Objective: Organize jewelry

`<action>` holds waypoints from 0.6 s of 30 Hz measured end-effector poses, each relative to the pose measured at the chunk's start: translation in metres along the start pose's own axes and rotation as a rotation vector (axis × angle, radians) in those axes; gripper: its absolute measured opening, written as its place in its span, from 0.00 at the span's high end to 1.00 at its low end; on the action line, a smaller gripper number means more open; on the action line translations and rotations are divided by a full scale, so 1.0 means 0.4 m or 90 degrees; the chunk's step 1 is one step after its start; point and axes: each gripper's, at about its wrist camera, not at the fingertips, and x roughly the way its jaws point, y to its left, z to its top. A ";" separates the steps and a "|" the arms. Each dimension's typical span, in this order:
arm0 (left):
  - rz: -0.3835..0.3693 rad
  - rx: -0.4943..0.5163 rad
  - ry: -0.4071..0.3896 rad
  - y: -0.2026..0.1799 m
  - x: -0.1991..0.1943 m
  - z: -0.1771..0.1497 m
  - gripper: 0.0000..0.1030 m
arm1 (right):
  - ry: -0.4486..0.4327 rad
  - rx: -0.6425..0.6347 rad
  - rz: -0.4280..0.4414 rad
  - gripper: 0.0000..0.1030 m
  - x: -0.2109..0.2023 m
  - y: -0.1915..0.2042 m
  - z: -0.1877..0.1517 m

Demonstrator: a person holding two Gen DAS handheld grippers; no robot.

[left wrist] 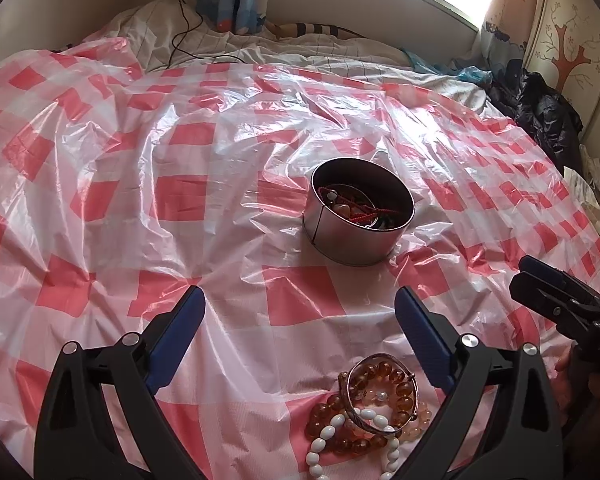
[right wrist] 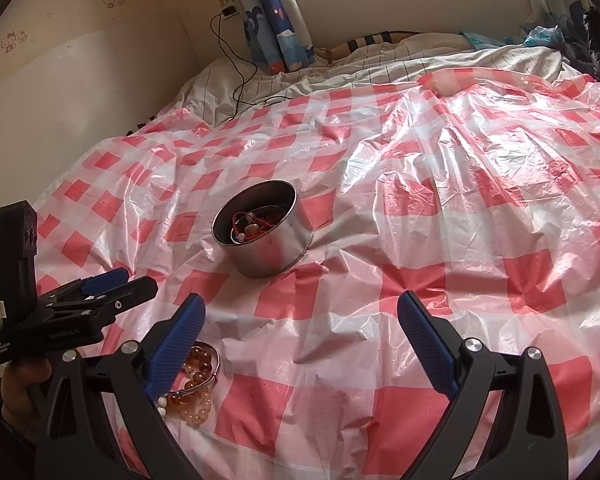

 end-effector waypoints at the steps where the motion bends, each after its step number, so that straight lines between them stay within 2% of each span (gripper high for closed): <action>1: 0.001 0.001 0.000 -0.001 0.001 0.000 0.11 | 0.000 0.000 0.001 0.10 0.001 -0.001 -0.001; 18: 0.018 0.024 0.003 -0.025 0.002 -0.001 0.10 | -0.002 -0.003 0.016 0.10 -0.008 0.005 -0.002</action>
